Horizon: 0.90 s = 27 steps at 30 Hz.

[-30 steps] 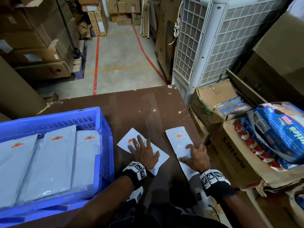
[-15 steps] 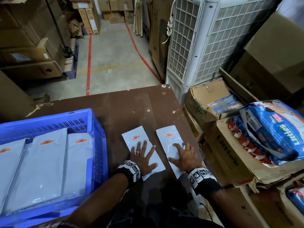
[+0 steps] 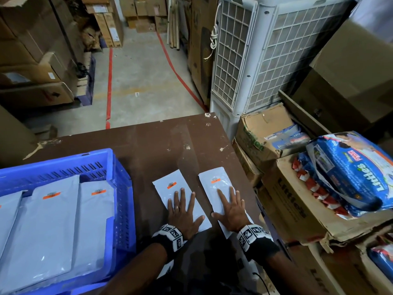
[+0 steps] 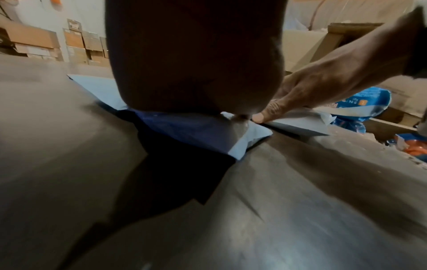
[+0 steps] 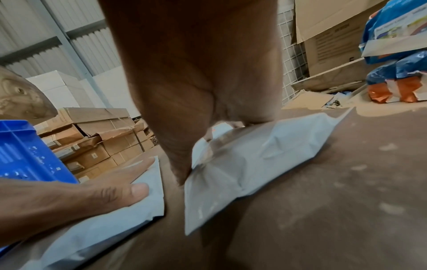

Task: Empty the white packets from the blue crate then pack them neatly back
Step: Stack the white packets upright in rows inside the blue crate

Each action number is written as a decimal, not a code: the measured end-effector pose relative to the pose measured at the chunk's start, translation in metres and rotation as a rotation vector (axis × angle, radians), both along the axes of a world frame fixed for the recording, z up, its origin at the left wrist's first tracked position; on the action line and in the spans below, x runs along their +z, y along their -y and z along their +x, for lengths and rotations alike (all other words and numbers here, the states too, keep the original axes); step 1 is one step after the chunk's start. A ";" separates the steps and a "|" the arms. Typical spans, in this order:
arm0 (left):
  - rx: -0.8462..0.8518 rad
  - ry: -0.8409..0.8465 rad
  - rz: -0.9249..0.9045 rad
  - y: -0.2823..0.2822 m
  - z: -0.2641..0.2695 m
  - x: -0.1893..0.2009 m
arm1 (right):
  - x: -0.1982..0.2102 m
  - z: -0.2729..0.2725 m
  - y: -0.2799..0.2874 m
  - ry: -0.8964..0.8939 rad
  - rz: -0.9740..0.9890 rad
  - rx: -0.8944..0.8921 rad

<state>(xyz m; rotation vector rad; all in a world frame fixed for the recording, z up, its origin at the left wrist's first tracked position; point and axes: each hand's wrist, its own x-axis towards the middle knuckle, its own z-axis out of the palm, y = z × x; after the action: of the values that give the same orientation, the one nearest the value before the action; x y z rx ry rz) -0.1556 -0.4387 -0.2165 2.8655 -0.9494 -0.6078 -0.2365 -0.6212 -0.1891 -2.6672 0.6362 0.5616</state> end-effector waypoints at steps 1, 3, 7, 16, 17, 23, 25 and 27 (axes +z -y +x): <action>-0.010 0.000 -0.004 0.001 0.002 -0.002 | -0.001 0.000 0.000 -0.007 -0.001 -0.004; -0.032 0.015 -0.027 0.002 0.004 -0.005 | -0.004 0.001 -0.001 -0.018 -0.010 -0.009; -0.077 0.015 -0.011 0.002 0.008 -0.009 | -0.006 0.001 -0.004 -0.017 -0.054 -0.004; -0.264 0.072 0.032 -0.010 0.027 0.018 | -0.003 0.001 -0.004 0.023 -0.091 0.018; -0.218 0.061 0.033 -0.011 0.025 0.019 | 0.000 0.002 -0.003 0.030 -0.075 -0.002; 0.157 0.009 0.003 0.000 -0.001 0.030 | 0.012 0.000 -0.013 0.000 -0.130 -0.059; 0.206 -0.017 -0.014 0.005 -0.007 0.029 | 0.017 -0.001 -0.017 -0.015 -0.149 -0.054; 0.274 -0.027 -0.033 0.011 -0.011 0.032 | 0.021 -0.001 -0.019 -0.021 -0.154 -0.057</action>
<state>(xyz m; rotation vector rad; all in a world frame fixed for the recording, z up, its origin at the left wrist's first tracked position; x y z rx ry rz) -0.1667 -0.4495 -0.1843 2.8763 -0.5418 -0.5954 -0.2378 -0.6019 -0.1681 -2.7789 0.7885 0.5463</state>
